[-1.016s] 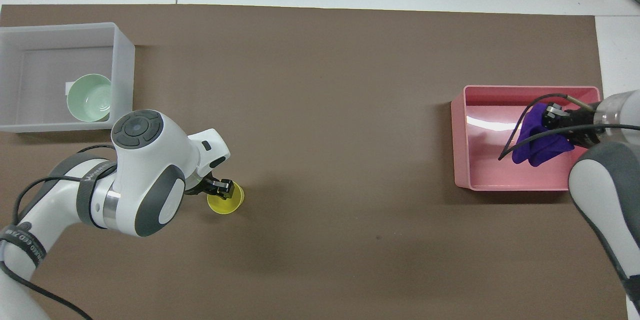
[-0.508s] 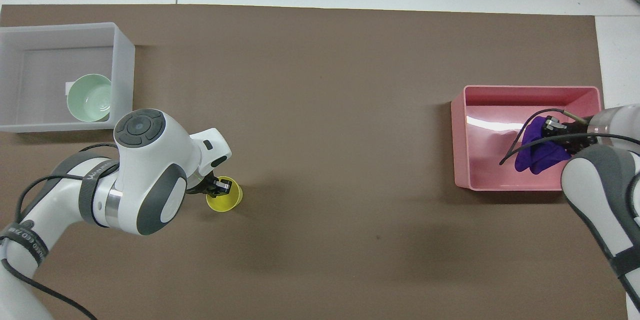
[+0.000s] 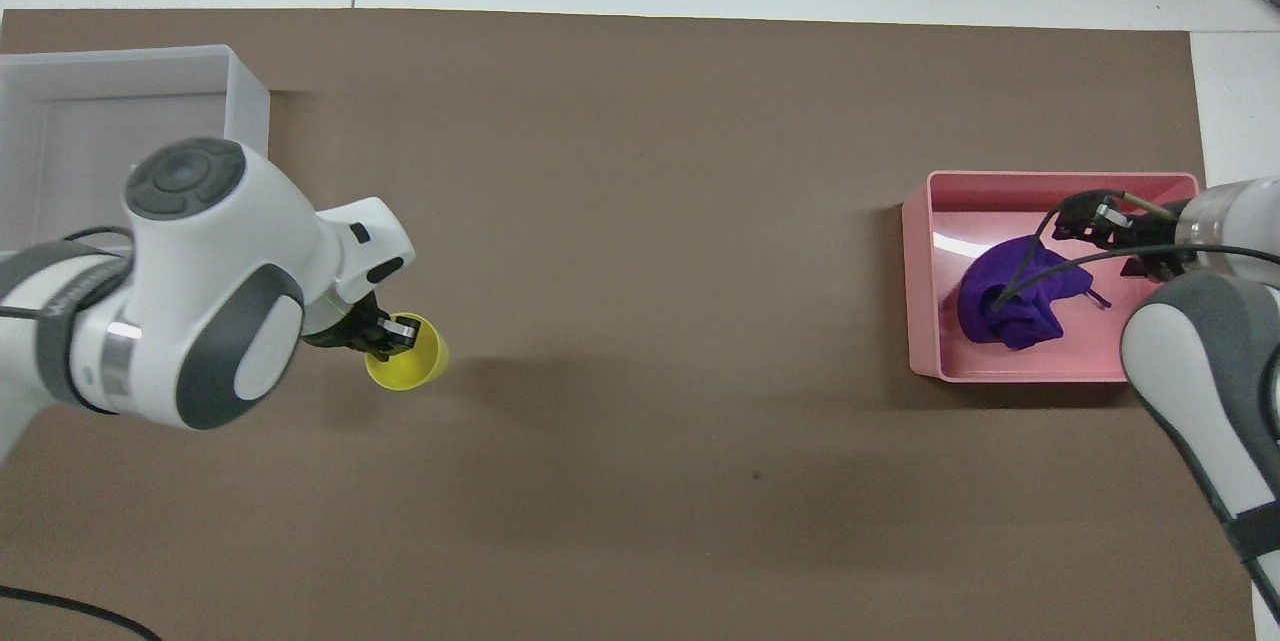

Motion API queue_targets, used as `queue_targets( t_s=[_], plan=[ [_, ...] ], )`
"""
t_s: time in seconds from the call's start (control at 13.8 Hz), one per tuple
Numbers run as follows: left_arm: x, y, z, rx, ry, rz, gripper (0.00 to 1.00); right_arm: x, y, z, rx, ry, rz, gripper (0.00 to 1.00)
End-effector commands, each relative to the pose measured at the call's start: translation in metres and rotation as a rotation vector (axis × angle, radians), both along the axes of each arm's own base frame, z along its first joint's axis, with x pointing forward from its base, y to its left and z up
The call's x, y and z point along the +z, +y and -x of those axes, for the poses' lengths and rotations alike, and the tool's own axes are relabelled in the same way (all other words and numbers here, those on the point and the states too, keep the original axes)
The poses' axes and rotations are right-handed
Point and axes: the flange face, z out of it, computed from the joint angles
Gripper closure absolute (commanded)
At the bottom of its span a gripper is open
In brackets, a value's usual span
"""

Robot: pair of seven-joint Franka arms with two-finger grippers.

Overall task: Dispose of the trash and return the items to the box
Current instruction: 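Release the cloth in the pink tray while the left gripper lifts the cup, then lower the yellow cup into the clear box with the left gripper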

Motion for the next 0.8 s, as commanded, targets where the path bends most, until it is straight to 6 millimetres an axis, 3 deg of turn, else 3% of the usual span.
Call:
queue_targets(
  t_s=[0.0,0.15,0.29,0.51,0.58,0.73],
  plan=[
    [0.056,0.06,-0.035,-0.011,-0.073,-0.026,1.0,0.063,0.023,-0.01,0.055,0.035,0.007,0.0],
    [0.072,0.11,-0.057,-0.029,-0.127,-0.01,1.0,0.098,0.046,-0.01,0.089,0.039,0.004,0.0],
    [0.082,0.165,-0.08,-0.043,-0.156,0.0,1.0,0.127,0.05,-0.007,0.089,0.046,-0.007,0.0],
    [0.076,0.252,-0.092,-0.095,-0.174,0.023,1.0,0.157,0.066,-0.006,0.115,0.087,0.005,0.0],
    [0.078,0.273,-0.098,-0.103,-0.197,0.02,1.0,0.163,0.065,-0.01,0.114,0.101,0.0,0.0],
    [0.067,0.288,-0.101,-0.097,-0.193,0.029,1.0,0.156,0.061,-0.01,0.113,0.118,-0.014,0.0]
  ],
)
